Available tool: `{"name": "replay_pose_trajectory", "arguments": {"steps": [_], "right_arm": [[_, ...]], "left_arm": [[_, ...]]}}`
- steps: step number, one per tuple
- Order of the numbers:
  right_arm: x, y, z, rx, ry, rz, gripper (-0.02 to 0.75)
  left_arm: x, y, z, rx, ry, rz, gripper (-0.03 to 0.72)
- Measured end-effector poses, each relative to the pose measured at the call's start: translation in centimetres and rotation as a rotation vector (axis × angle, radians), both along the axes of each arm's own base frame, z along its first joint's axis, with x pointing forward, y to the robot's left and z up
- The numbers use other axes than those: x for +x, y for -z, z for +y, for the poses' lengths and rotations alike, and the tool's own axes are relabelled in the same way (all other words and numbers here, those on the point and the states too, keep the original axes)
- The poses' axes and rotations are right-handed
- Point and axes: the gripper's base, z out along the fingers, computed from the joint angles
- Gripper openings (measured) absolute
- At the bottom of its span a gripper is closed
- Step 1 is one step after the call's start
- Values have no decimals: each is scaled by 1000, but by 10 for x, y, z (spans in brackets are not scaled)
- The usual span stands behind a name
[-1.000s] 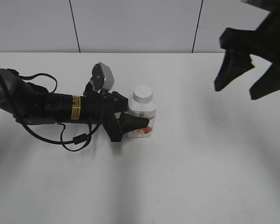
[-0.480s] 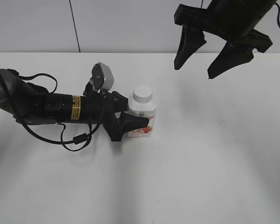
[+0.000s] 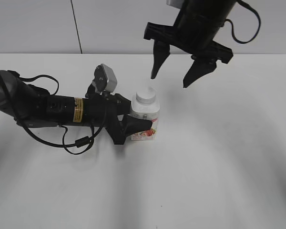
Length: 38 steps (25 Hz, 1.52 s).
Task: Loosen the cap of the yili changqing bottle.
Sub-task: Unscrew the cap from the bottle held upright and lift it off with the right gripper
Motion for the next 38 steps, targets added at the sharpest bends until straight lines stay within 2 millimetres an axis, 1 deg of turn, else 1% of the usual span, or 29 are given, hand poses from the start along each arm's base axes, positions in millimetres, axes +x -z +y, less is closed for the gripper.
{"name": "replay_pose_trajectory", "arguments": {"steps": [6,10,14,19,25,32,35,38], "right_arm": [[22,10,27,-5,15,-28,565],[26,12,39,2,-1,-44,565],[27,17,40,-13,-4,-41,565],[25,18,43,-36,-19,-49,565],[18,32,49,-69,-42,-14,565],[18,37,49,-77,-43,-5,563],[19,43,50,-84,-43,3,538],[19,43,50,-84,-43,4,512]], "left_arm": [[0,0,0,2,-1,0,421],[0,0,0,3,-4,0,421],[0,0,0,3,-5,0,421],[1,0,0,5,-7,1,421],[0,0,0,4,-7,1,421],[1,0,0,3,-8,1,421],[1,0,0,3,-9,1,421],[1,0,0,3,-9,1,421]]}}
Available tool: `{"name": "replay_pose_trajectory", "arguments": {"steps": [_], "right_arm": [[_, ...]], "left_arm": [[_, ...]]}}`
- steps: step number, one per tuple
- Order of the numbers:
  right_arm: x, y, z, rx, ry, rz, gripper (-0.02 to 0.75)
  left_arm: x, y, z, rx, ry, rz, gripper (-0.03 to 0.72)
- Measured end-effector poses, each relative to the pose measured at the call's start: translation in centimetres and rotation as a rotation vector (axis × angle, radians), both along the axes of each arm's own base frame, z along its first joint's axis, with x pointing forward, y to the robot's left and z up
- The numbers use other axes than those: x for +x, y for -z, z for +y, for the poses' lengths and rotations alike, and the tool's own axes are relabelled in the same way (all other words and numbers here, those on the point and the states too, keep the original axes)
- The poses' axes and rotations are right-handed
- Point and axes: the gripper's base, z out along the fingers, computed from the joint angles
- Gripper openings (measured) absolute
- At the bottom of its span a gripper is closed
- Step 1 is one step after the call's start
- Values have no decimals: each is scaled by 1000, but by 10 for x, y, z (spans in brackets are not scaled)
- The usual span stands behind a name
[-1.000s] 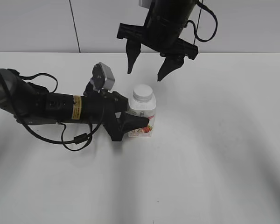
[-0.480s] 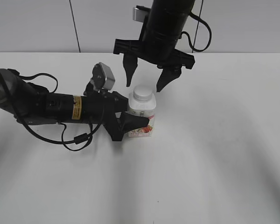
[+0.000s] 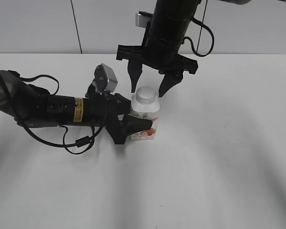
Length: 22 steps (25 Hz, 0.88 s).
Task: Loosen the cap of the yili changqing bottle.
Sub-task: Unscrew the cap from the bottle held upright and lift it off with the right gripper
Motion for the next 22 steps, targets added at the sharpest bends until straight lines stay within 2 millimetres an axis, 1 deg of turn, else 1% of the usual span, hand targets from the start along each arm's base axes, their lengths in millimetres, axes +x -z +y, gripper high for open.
{"name": "replay_pose_trajectory", "arguments": {"steps": [4,9,13,16,18,22], "right_arm": [[0,2,0,-2,0,3,503],[2,13,2,-9,0,27,502],[2,14,2,-11,0,30,496],[2,14,2,-11,0,30,452],[2,14,3,-10,-2,28,405],[3,13,3,-11,-8,21,400]], "left_arm": [[0,0,0,0,0,0,421],[0,0,0,0,-1,0,421],[0,0,0,0,-1,0,421],[0,0,0,0,-1,0,421],[0,0,0,0,-2,0,420],[0,0,0,0,-6,1,419]]}}
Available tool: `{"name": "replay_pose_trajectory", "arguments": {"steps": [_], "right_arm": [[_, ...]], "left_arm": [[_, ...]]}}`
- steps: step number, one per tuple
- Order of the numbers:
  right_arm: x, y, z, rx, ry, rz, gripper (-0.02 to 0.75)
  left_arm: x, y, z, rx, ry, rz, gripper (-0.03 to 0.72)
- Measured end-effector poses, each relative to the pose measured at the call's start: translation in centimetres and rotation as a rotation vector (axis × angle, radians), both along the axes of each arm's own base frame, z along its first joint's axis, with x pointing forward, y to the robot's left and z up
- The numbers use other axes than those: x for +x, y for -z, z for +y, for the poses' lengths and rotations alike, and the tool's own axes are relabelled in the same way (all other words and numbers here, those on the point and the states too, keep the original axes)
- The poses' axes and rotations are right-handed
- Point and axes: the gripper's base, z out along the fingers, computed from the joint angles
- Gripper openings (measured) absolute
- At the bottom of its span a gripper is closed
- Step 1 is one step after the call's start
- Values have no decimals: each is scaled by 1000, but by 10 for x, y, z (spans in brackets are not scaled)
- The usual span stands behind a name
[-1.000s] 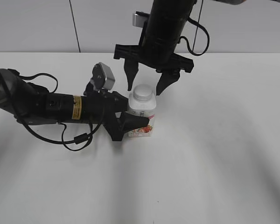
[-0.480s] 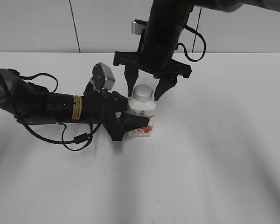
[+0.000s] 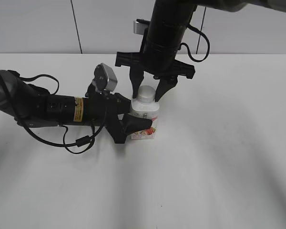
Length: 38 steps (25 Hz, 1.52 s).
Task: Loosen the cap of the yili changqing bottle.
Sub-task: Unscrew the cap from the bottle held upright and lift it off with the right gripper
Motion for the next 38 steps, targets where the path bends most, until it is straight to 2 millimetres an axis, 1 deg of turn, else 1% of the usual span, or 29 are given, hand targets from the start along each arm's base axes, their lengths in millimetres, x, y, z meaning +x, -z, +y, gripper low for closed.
{"name": "replay_pose_trajectory", "arguments": {"steps": [5,8,10,16,20,27,38], "right_arm": [[0,0,0,0,-26,-7,400],[0,0,0,-1,-100,-28,398],[0,0,0,-6,-203,-60,398],[1,-1,0,-15,-637,-181,398],[1,-1,0,-20,-845,-238,396],[1,-1,0,-26,-1126,-319,395],[1,-2,0,-32,-1484,-416,389]], "left_arm": [[0,0,0,3,-3,-1,419],[0,0,0,2,-4,0,419],[0,0,0,3,-3,-1,419],[0,0,0,6,1,-2,419],[0,0,0,7,1,-5,414],[0,0,0,6,5,-9,410],[-2,-1,-1,-9,24,-10,404]]}}
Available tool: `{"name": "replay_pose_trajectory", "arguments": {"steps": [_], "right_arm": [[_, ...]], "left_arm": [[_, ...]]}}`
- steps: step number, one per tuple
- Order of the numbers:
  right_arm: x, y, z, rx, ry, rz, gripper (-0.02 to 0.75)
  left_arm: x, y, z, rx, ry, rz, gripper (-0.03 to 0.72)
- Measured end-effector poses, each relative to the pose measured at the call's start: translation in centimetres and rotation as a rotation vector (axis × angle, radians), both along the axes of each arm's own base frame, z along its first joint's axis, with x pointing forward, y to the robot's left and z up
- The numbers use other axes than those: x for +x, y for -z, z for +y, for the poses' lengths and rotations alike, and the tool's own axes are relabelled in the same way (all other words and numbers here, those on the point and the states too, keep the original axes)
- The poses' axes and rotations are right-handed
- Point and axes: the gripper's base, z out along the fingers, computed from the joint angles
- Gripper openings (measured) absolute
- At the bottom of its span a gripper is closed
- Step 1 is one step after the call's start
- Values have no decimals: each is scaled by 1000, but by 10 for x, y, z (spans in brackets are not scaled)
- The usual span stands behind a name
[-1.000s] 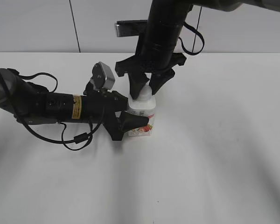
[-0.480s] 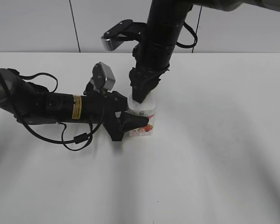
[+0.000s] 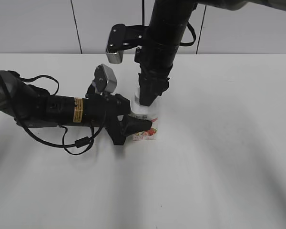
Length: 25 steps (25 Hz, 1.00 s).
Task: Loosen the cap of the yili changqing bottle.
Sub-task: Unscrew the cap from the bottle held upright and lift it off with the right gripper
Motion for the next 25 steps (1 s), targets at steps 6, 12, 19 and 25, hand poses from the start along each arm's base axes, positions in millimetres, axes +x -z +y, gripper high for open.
{"name": "replay_pose_trajectory", "arguments": {"steps": [6,12,19,25], "right_arm": [[0,0,0,-2,-84,-19,389],[0,0,0,-2,-88,-20,389],[0,0,0,-1,-88,-20,389],[-1,-1,1,7,-90,-17,457]], "left_arm": [[-1,0,0,-4,7,0,400],[-1,0,0,-4,8,0,398],[-1,0,0,-4,7,1,397],[-1,-1,-1,-17,14,1,397]]}}
